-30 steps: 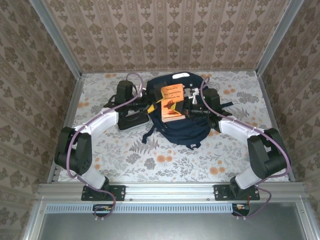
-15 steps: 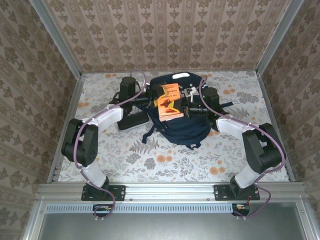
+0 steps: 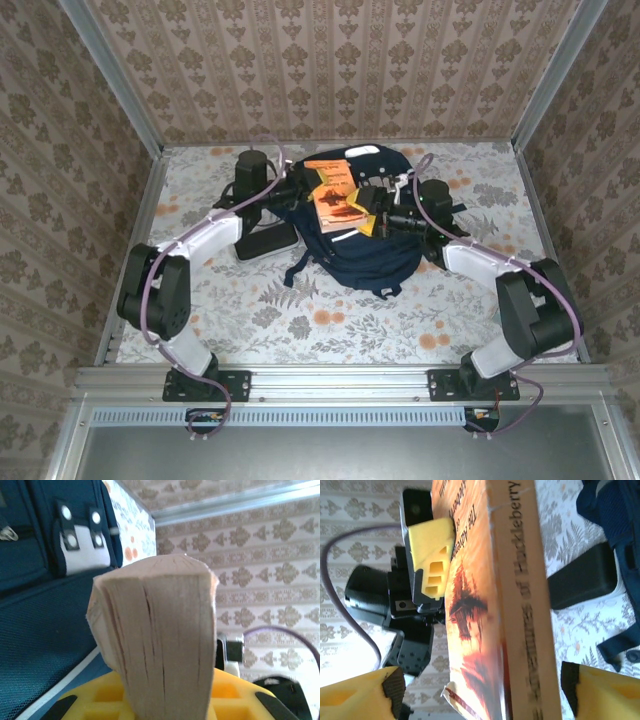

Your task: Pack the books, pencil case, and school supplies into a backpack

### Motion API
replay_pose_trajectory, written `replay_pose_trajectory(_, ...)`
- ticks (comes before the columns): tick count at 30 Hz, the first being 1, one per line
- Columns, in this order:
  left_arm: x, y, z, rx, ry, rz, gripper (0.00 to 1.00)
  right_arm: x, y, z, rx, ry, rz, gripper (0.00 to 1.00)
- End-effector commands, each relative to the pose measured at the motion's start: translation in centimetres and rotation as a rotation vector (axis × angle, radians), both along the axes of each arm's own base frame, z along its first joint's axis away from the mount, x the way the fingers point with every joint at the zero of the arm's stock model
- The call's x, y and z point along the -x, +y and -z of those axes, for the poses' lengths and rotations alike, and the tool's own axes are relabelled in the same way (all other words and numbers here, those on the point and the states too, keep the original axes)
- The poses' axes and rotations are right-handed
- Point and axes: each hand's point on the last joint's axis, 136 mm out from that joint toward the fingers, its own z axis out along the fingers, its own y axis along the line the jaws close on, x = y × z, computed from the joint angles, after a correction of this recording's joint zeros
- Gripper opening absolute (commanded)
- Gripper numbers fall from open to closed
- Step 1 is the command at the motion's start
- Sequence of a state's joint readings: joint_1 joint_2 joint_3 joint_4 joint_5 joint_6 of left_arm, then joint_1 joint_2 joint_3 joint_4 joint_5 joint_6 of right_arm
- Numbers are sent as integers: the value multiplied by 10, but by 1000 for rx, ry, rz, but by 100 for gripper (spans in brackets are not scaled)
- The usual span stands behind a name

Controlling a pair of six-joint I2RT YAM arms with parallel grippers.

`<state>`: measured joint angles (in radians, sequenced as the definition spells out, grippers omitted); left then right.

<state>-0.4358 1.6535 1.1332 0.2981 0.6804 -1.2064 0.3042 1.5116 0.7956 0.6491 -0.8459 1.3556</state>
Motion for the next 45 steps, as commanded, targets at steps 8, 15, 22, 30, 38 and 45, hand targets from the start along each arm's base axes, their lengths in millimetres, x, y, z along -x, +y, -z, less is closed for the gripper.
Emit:
replay_pose_trajectory(8, -12, 15, -44, 110, -55, -272, 11, -17, 1, -19, -81, 4, 292, 85)
replay_pose_trajectory(15, -10, 10, -44, 132, -36, -292, 11, -27, 18, -30, -127, -9, 302, 81)
replay_pose_trajectory(22, -10, 9, -43, 131, -27, -290, 15, -27, 12, -24, -135, -1, 351, 59)
replay_pose_trajectory(30, 0, 8, -19, 12, 10, -244, 56, -22, -6, -19, -1, -39, 401, 25)
replay_pose_trajectory(38, 41, 8, 43, -456, -24, -38, 74, 1, -82, -9, 395, -86, 534, 23)
replay_pose_trajectory(45, 69, -11, 71, -771, -188, 163, 76, 26, -157, -6, 575, -68, 653, 23)
